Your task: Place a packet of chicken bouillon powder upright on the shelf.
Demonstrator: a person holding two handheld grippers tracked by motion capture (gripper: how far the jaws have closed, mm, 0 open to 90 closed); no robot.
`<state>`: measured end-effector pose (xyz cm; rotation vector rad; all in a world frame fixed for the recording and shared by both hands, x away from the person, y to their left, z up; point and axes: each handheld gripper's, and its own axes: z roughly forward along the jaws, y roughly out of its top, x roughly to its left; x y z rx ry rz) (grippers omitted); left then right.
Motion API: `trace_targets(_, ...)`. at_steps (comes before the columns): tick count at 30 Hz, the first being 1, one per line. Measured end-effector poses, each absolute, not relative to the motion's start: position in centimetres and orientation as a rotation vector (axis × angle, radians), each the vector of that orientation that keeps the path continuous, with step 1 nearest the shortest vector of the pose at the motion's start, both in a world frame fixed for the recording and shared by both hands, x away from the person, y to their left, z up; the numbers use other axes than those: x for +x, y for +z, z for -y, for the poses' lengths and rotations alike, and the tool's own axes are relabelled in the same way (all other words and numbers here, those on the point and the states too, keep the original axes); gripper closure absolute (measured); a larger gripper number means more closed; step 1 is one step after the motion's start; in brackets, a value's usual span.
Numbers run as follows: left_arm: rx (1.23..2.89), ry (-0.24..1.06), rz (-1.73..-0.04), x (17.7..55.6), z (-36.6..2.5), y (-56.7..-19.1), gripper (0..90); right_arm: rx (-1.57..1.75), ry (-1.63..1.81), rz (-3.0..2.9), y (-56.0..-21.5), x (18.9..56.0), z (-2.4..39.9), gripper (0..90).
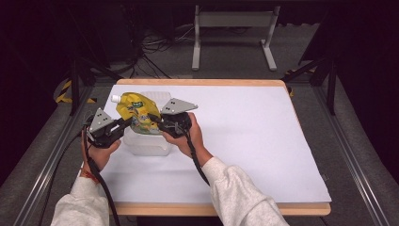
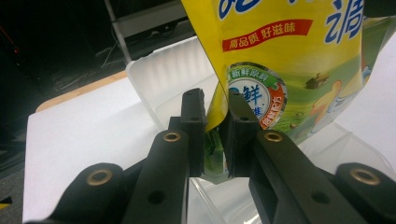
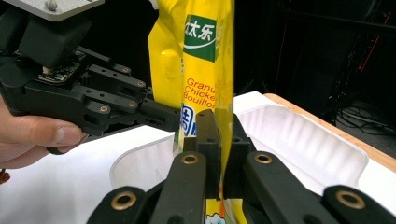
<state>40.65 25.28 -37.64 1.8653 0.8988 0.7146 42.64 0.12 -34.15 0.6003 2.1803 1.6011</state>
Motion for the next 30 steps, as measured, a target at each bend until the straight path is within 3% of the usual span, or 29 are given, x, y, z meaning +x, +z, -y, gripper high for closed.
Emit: trace_targets(30, 1.939, 0.663, -0.932, 40.6, -25.0, -39.8, 79.7, 0.690, 1.564, -2.258, -38.0, 43.5, 0.3, 86.3)
